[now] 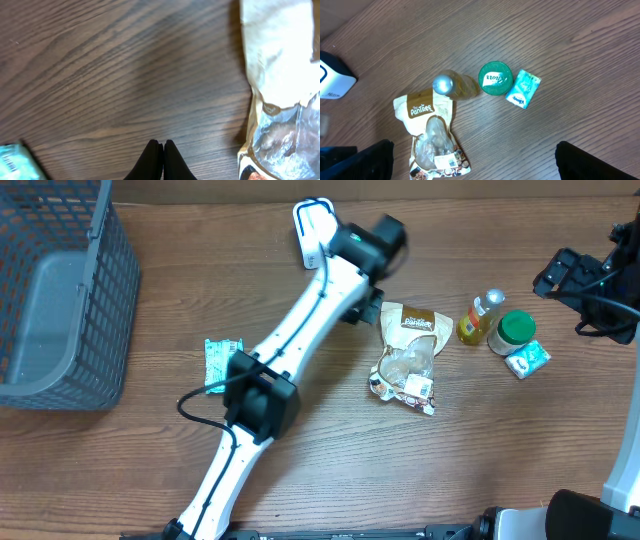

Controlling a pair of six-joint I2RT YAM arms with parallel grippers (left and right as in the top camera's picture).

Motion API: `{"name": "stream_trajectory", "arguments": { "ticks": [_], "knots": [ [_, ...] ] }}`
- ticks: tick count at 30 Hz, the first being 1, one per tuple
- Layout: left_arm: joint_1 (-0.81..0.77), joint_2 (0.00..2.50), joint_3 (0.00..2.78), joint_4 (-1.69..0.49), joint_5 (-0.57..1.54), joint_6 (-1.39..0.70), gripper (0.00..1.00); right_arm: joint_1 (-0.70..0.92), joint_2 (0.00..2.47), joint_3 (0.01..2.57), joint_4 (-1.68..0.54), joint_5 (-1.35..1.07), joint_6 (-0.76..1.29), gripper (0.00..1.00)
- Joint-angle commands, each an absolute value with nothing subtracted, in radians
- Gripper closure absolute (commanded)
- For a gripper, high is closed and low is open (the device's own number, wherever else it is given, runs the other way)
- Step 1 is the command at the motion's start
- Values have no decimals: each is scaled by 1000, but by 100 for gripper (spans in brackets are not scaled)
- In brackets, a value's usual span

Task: Scan the item barcode
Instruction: 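Carry the PanTree bag right and lower it beside the oil bottle, then open the left gripper and lift it away from the bag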

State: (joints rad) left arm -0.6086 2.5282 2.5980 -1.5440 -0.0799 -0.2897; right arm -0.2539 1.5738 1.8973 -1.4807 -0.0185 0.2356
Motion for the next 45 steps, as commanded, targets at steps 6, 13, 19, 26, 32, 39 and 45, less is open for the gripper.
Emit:
{"name": "stream_trajectory", "arguments": {
  "ticks": [6, 13, 19, 26, 32, 39, 45],
  "knots": [
    [-610, 2498, 2555, -1481, 49, -311, 96, -255, 1563, 1917, -1476, -13, 239, 0],
    [-642, 2498, 2402, -1391, 58, -330, 96, -255, 1563, 1917, -1476, -13, 239, 0],
    [-673, 2498, 2313, -1327, 126, -330, 96, -255, 1563, 1917, -1476, -13, 239, 0],
    [-725, 2498, 2304, -1324, 133, -330, 96, -255, 1563, 1917, -1476, -13, 239, 0],
    [-782, 2498, 2304, -1325, 132, -338, 96, -255, 1563, 1917, -1476, -13, 239, 0],
    [-809, 2498, 2304, -1311, 132, -345, 96, -255, 1563, 1917, -1476, -13, 239, 0],
    [-787, 2498, 2304, -1299, 103, -345, 96, -255, 1563, 1917, -1476, -13, 239, 0]
  ]
}}
